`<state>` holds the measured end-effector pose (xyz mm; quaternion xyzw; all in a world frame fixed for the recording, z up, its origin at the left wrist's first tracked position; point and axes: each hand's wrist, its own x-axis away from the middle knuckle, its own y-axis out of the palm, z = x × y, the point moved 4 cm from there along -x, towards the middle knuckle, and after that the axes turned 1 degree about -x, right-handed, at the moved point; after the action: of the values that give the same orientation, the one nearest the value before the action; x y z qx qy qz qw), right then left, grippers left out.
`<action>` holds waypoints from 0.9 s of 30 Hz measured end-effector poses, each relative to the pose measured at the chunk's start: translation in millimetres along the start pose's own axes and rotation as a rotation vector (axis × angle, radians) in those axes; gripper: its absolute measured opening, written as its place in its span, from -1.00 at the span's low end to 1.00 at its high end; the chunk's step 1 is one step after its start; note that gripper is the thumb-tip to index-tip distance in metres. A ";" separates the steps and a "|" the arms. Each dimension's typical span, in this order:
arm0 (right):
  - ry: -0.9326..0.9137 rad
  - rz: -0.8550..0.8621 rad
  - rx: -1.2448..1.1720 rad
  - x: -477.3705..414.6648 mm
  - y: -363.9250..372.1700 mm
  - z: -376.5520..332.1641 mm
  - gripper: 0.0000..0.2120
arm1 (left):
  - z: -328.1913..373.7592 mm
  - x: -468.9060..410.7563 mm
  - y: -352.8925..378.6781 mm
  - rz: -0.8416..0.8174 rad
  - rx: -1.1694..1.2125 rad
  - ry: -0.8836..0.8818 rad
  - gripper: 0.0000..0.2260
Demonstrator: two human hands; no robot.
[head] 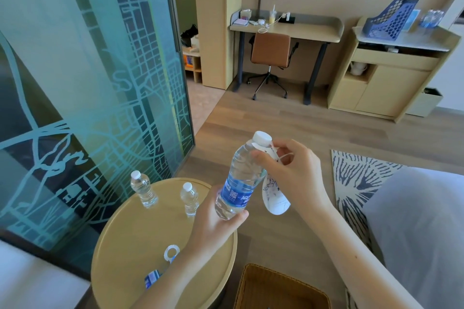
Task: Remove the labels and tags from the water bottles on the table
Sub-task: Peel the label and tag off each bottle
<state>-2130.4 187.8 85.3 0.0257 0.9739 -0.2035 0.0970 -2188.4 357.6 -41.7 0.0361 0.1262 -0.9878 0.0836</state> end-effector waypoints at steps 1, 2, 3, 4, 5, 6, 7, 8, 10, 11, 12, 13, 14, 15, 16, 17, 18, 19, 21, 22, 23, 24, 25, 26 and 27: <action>0.014 -0.010 -0.015 -0.9 -0.7 0.1 -0.69 | -0.7 0.2 -0.6 0.000 -0.004 0.001 -0.62; 0.036 -0.025 -0.037 -2.0 -0.7 0.8 -0.69 | -1.2 0.2 -1.1 -0.001 -0.007 0.001 -0.62; 0.059 -0.041 -0.062 -3.4 0.0 1.6 -0.70 | -1.3 0.2 -1.5 -0.002 -0.011 0.002 -0.62; 0.076 -0.051 -0.081 -4.6 0.7 2.2 -0.70 | -1.2 0.4 -1.8 0.000 -0.016 0.001 -0.62; 0.083 -0.054 -0.091 -6.3 1.5 2.5 -0.71 | -0.5 0.5 -2.1 0.004 -0.021 -0.002 -0.61; 0.085 -0.054 -0.094 -8.0 2.3 2.3 -0.72 | 0.1 0.8 -2.3 0.008 -0.024 -0.005 -0.61; 0.087 -0.055 -0.099 -9.7 3.2 1.9 -0.72 | 0.6 1.1 -2.5 0.010 -0.024 -0.009 -0.60; 0.092 -0.060 -0.112 -11.2 3.9 1.3 -0.72 | 0.9 1.2 -2.5 0.012 -0.021 -0.012 -0.60; 0.111 -0.067 -0.153 -13.9 5.4 0.6 -0.70 | 1.3 1.4 -3.2 0.017 -0.015 -0.020 -0.61; 0.117 -0.068 -0.171 -14.6 6.3 0.6 -0.69 | 1.4 1.3 -4.0 0.019 -0.013 -0.025 -0.61; 0.119 -0.064 -0.188 -14.9 7.5 0.6 -0.69 | 1.4 1.1 -4.8 0.022 -0.013 -0.029 -0.62; 0.115 -0.058 -0.205 -14.5 8.6 0.4 -0.69 | 1.7 0.9 -6.0 0.025 -0.014 -0.028 -0.62; 0.107 -0.052 -0.226 -13.8 10.2 0.3 -0.70 | 2.1 1.0 -7.3 0.028 -0.017 -0.026 -0.62; 0.103 -0.048 -0.250 -13.2 11.9 0.5 -0.72 | 2.5 1.4 -8.4 0.031 -0.020 -0.021 -0.61; 0.106 -0.048 -0.279 -12.7 13.6 0.7 -0.73 | 2.8 1.7 -9.7 0.036 -0.025 -0.015 -0.61; 0.120 -0.056 -0.307 -12.5 15.7 0.6 -0.74 | 2.7 2.2 -11.9 0.045 -0.034 -0.009 -0.61; 0.138 -0.067 -0.328 -12.6 17.8 0.5 -0.74 | 2.2 2.4 -14.9 0.059 -0.048 -0.004 -0.60; 0.155 -0.075 -0.341 -13.1 19.5 0.3 -0.73 | 1.6 2.7 -18.5 0.074 -0.061 0.001 -0.59; 0.162 -0.079 -0.350 -15.1 21.5 -0.7 -0.71 | -0.5 3.8 -26.0 0.092 -0.082 0.012 -0.58; 0.151 -0.079 -0.347 -16.4 22.1 -2.2 -0.71 | -1.6 4.9 -29.1 0.095 -0.090 0.018 -0.59; 0.135 -0.083 -0.337 -17.8 23.2 -3.8 -0.72 | -2.8 6.4 -32.0 0.098 -0.096 0.023 -0.59; 0.119 -0.091 -0.322 -19.3 25.1 -5.2 -0.73 | -3.9 8.3 -34.5 0.103 -0.100 0.024 -0.60; 0.106 -0.101 -0.303 -20.7 28.2 -6.1 -0.73 | -5.0 10.6 -36.8 0.111 -0.100 0.022 -0.61; 0.098 -0.108 -0.284 -22.0 32.1 -5.9 -0.72 | -6.4 13.1 -38.9 0.124 -0.095 0.015 -0.62; 0.091 -0.109 -0.268 -23.6 36.6 -4.7 -0.70 | -8.4 15.5 -41.3 0.138 -0.086 0.001 -0.62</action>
<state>-2104.9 222.9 79.8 -0.0313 0.9957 -0.0754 0.0441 -2210.5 396.8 -41.3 0.0419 0.1657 -0.9733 0.1531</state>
